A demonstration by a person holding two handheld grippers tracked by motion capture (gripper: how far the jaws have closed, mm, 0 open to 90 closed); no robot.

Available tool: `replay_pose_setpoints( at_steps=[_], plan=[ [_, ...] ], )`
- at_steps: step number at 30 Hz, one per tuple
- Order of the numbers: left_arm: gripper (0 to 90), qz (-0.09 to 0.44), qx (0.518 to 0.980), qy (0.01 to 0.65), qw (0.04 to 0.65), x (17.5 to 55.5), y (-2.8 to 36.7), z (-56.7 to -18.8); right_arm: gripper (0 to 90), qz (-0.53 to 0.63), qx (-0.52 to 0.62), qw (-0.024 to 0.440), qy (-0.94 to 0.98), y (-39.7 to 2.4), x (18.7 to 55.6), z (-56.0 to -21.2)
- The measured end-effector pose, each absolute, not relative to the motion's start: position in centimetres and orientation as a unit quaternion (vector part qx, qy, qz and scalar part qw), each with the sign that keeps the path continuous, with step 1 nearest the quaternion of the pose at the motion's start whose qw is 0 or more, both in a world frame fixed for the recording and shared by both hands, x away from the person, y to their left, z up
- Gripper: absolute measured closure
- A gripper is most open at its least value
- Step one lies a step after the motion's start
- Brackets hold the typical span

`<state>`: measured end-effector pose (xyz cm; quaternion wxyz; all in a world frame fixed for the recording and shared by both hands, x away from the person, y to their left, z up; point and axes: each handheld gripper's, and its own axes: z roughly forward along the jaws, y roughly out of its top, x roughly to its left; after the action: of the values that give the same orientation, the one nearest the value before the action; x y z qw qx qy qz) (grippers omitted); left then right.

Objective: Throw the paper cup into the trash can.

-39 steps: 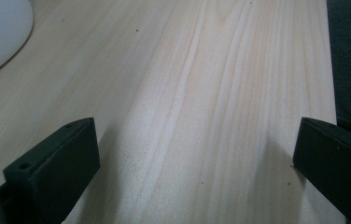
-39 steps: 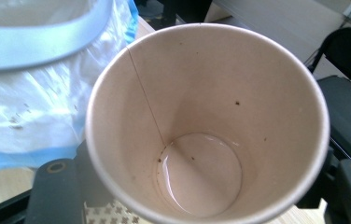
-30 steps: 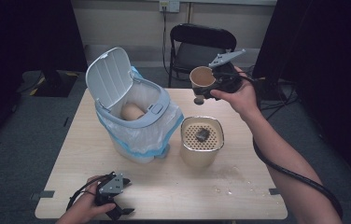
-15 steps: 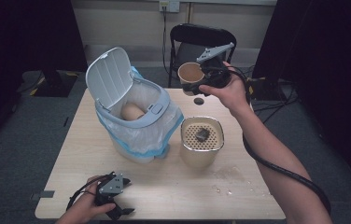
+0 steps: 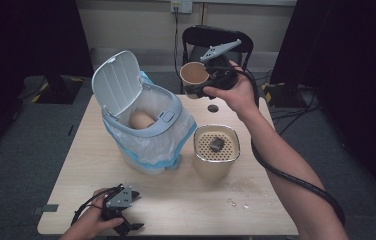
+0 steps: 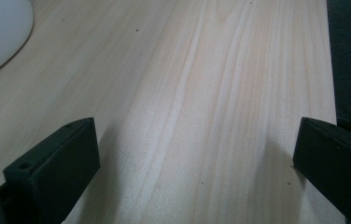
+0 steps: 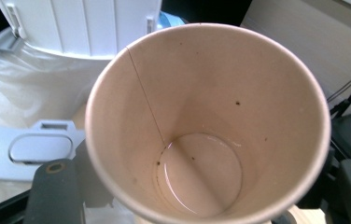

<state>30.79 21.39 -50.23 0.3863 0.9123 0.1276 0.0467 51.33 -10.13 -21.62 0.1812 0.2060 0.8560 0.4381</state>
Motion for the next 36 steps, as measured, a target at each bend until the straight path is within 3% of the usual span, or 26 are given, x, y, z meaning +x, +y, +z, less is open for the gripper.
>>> replay_pose_setpoints(
  at_steps=[36],
  plan=[
    [0.0,0.042,0.912,0.129,0.387,30.7,21.4,-50.3,26.8,0.459,0.148,0.131,0.866,-2.4,50.3,-21.7]
  ],
)
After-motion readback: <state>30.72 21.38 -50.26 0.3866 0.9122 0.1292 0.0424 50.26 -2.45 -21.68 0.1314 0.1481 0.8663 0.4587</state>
